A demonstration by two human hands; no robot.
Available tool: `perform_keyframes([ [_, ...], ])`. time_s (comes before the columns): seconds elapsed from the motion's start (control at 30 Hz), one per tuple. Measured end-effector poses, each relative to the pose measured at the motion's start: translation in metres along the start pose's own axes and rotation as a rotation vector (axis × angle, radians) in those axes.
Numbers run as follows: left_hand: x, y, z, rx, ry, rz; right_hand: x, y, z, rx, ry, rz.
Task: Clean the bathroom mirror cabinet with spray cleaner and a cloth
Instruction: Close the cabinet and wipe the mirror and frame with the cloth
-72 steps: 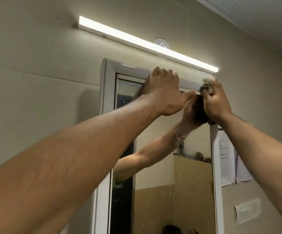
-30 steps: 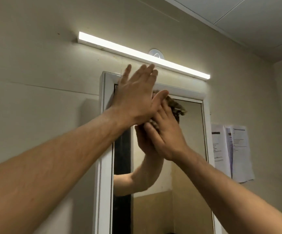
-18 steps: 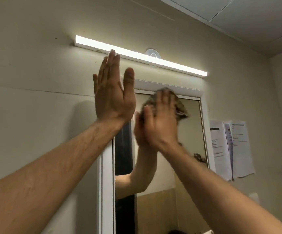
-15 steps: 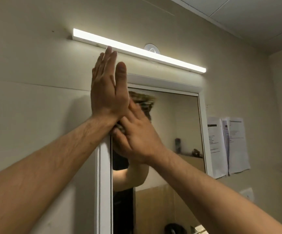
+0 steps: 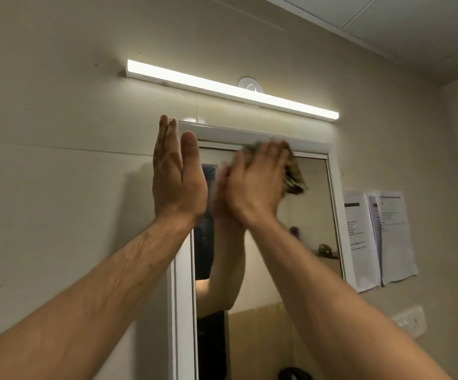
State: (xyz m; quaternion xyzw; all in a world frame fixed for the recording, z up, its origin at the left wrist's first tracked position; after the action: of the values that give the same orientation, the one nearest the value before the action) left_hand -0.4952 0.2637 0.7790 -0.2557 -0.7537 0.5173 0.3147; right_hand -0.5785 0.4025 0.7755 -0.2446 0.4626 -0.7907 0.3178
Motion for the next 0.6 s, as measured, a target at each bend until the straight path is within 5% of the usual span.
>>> perform_keyframes([
  [0.1,-0.006,0.0,0.005,-0.06,0.222,0.0,0.023,0.058,0.055,-0.653,0.026,0.198],
  [0.2,-0.011,0.003,0.008,-0.066,0.287,0.023,0.009,0.076,0.037,-0.916,-0.12,0.301],
  [0.3,-0.012,0.012,0.003,0.057,0.073,0.037,-0.016,0.083,-0.027,-1.08,-0.064,0.29],
  [0.37,-0.008,0.023,0.001,0.155,-0.107,0.047,-0.032,0.066,-0.084,-0.801,0.065,0.211],
  [0.5,-0.006,0.036,0.004,0.181,-0.232,0.021,-0.056,0.033,-0.157,0.099,0.143,-0.067],
  [0.6,-0.004,0.038,0.004,0.195,-0.282,0.014,-0.036,0.036,-0.117,0.105,0.126,0.012],
])
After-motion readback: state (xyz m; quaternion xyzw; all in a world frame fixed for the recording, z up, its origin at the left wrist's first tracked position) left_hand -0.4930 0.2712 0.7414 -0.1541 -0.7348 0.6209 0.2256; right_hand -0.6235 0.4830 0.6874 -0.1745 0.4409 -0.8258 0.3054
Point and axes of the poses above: each hand's wrist, its own y-axis away from the middle knuckle, its own x-axis out of the palm, z = x × y, the point moved 6 cm from there along -y, towards the middle knuckle, and after that the axes turned 5 degrees about -z, right-handed, at the moved point
